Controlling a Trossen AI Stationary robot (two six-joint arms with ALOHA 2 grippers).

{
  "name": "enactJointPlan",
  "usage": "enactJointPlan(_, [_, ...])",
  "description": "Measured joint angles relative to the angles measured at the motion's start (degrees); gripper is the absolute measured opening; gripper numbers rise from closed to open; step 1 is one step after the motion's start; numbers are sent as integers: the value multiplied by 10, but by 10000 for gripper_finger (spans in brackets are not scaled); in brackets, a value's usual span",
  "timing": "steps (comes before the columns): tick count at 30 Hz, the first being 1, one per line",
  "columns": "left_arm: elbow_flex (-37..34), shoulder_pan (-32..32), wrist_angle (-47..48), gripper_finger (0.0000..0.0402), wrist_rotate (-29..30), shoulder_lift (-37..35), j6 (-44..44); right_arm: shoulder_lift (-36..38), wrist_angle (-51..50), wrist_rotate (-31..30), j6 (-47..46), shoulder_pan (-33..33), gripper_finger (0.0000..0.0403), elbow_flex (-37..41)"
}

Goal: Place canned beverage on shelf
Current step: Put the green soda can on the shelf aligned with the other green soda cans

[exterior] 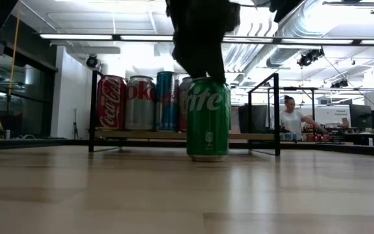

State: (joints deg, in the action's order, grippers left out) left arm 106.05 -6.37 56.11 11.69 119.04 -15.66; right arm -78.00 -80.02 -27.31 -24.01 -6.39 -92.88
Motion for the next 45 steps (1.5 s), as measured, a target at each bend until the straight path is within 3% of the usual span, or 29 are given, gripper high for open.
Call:
enactJointPlan(6, [22,14,40,261,-5,-57,29,0,19,64,-39,0,365,0])
enactJointPlan(12, [-1,24,49,260,64,-175,18,0,29,102,-169,4,365,0])
enactJointPlan(18, [-151,20,-60,260,110,-353,-38,-30,81,111,-354,3,365,0])
enactJointPlan(23, [-284,3,-162,260,116,-492,-110,-87,120,116,-386,4,365,0])
enactJointPlan(28, [-357,-15,-202,260,150,-580,-166,-171,164,111,-460,4,365,0])
enactJointPlan(36, [-390,-25,-201,259,157,-621,-168,-283,232,144,-521,4,365,0])
enactJointPlan(45, [-390,-24,-198,259,138,-623,-141,-314,259,152,-557,-10,365,0])
